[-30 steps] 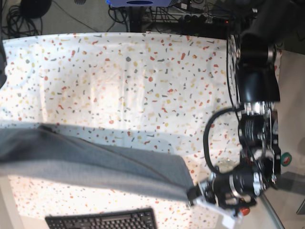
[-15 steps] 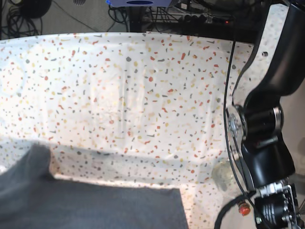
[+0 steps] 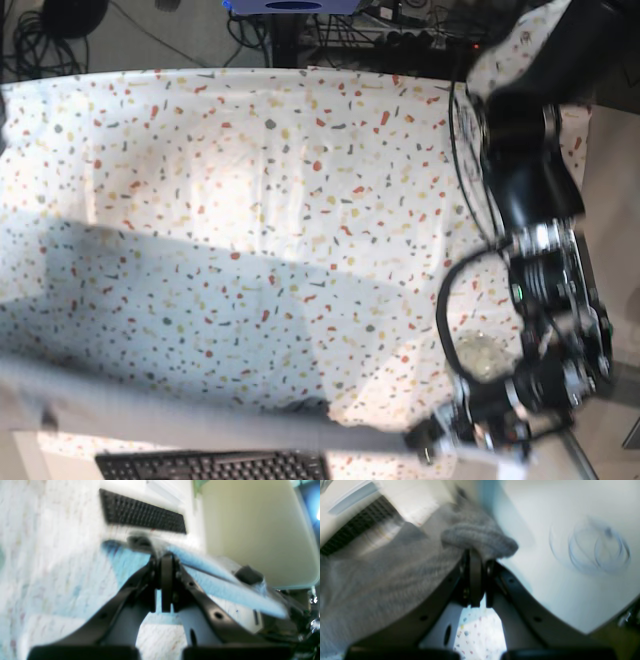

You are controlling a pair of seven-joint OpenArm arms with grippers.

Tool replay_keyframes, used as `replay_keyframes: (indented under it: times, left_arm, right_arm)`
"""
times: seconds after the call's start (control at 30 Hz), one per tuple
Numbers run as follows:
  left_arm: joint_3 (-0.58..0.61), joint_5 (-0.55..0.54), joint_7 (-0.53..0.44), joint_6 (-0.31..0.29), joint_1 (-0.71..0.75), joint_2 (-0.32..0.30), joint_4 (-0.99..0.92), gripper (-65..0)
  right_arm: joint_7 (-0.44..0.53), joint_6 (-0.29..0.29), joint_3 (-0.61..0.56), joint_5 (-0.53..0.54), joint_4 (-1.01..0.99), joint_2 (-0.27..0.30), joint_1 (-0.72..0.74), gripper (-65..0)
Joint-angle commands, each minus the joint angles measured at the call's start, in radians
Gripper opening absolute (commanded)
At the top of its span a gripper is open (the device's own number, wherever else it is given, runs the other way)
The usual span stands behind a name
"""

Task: Layout the t-shirt on the table in an organized manner, then fold the t-shirt properly
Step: 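Lift the shirt with both grippers and swing it across the cloth, then lay the shirt flat and pull its edge taut with the left gripper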

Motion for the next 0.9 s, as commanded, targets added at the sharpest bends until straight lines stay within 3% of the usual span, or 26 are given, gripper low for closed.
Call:
replay_keyframes:
  times: [0.0, 0.1, 0.23, 0.57, 0.7, 0.87]
  left_arm:
    - [-0.004, 0.002, -0.020, -0.001, 0.037, -0.022, 0.029, -65.0]
    - [-0.004, 0.008, -0.022, -0.003, 0.219, -0.039, 0.040, -65.0]
    - [-0.010, 0.013, -0.028, -0.004, 0.383, -0.065, 0.017, -65.0]
    - [-0.015, 0.013, -0.053, -0.004, 0.591, -0.164, 0.021, -65.0]
    - [-0.009, 0.011, -0.111, -0.004, 0.669, -0.192, 0.027, -65.0]
    - [-0.015, 0.013, -0.117, -0.004, 0.761, -0.195, 0.086, -65.0]
  right_arm:
    - [0.052, -0.002, 0.027, -0.005, 0.009, 0.005, -0.035, -65.0]
    - [0.188, -0.001, 0.063, -0.005, -0.079, -0.078, -0.210, -65.0]
    - [0.377, -0.001, 0.068, -0.005, -0.237, -0.129, -0.350, -65.0]
    - [0.420, -0.001, 0.071, -0.003, -0.283, -0.136, -0.511, -65.0]
    - [0.424, -0.001, 0.070, -0.003, -0.227, -0.171, -0.563, -65.0]
    - [0.420, -0.001, 0.062, -0.005, -0.123, -0.222, -0.608, -65.0]
